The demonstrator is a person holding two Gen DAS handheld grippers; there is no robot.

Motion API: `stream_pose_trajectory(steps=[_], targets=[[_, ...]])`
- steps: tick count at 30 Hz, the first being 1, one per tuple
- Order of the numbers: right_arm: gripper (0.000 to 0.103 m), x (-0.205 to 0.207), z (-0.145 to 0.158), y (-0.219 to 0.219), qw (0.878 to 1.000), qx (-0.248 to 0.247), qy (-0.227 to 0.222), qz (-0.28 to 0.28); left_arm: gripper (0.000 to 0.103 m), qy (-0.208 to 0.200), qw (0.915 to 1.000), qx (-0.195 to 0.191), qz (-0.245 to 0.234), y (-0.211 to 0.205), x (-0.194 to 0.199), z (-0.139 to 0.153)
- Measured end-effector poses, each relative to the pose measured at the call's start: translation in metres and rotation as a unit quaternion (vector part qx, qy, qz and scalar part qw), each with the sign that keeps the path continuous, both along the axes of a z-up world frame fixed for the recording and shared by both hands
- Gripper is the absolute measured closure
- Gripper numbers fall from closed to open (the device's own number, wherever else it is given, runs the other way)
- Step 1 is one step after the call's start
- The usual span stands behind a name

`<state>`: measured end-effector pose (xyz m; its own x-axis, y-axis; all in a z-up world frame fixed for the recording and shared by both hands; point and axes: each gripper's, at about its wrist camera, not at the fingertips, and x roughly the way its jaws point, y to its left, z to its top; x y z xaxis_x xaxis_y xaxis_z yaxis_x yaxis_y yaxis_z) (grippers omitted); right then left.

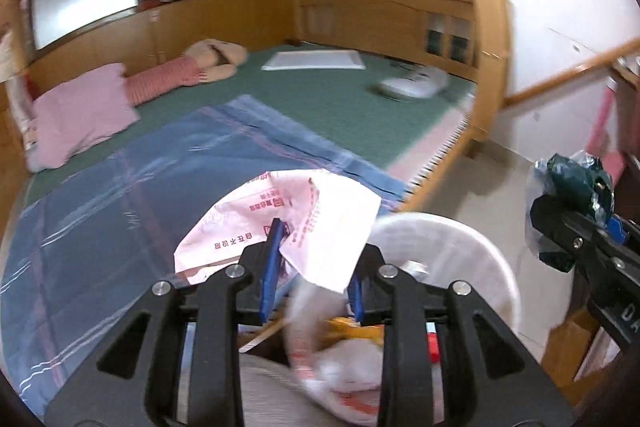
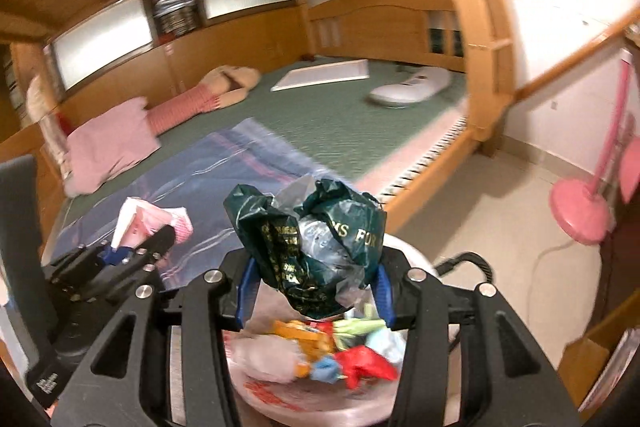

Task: Collect trash
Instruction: 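Carry both items over the white bin and open the left tool, then open the right tool to drop the snack bag into the bin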

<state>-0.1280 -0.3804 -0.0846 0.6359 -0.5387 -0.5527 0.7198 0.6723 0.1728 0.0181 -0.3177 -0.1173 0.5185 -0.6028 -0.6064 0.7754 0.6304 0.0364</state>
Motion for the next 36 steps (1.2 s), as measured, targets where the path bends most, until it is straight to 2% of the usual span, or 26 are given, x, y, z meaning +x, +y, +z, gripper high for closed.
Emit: stream_pose_trajectory(steps=[8, 11, 13, 14, 15, 17, 18, 25, 35, 36], targets=[[0.056, -0.045, -0.004, -0.010, 0.999, -0.003, -0.008, -0.045, 0.074, -0.004, 0.9984, 0.016, -0.054, -0.043, -0.048, -0.020], [0.056, -0.053, -0.004, -0.012, 0.999, -0.003, -0.011, -0.050, 0.073, -0.002, 0.9981, 0.018, -0.059, -0.047, -0.047, -0.025], [0.056, -0.055, -0.005, -0.012, 0.999, -0.002, -0.012, -0.051, 0.067, 0.000, 0.9979, 0.025, -0.060, -0.052, -0.047, -0.030], [0.056, -0.056, -0.006, -0.013, 0.999, -0.002, -0.012, -0.052, 0.059, 0.000, 0.9978, 0.027, -0.060, -0.053, -0.047, -0.031], [0.056, -0.056, -0.006, -0.013, 0.999, -0.001, -0.012, -0.052, 0.042, 0.001, 0.9978, 0.030, -0.059, -0.055, -0.046, -0.034], [0.056, -0.054, -0.005, -0.012, 0.999, -0.001, -0.011, -0.052, 0.025, 0.001, 0.9981, 0.030, -0.055, -0.055, -0.045, -0.035], [0.056, -0.055, -0.005, -0.012, 0.999, -0.001, -0.012, -0.053, 0.021, 0.003, 0.9980, 0.030, -0.055, -0.055, -0.045, -0.035], [0.056, -0.053, -0.006, -0.010, 0.999, -0.001, -0.010, -0.051, 0.019, 0.005, 0.9990, 0.017, -0.040, -0.047, -0.037, -0.028], [0.055, -0.023, -0.016, -0.012, 0.999, -0.002, 0.021, -0.026, 0.018, -0.015, 0.9993, -0.016, 0.030, -0.007, -0.008, -0.005], [0.051, -0.014, -0.020, -0.012, 0.999, -0.003, 0.031, -0.021, 0.018, -0.014, 0.9991, -0.019, 0.036, -0.004, -0.005, -0.003]])
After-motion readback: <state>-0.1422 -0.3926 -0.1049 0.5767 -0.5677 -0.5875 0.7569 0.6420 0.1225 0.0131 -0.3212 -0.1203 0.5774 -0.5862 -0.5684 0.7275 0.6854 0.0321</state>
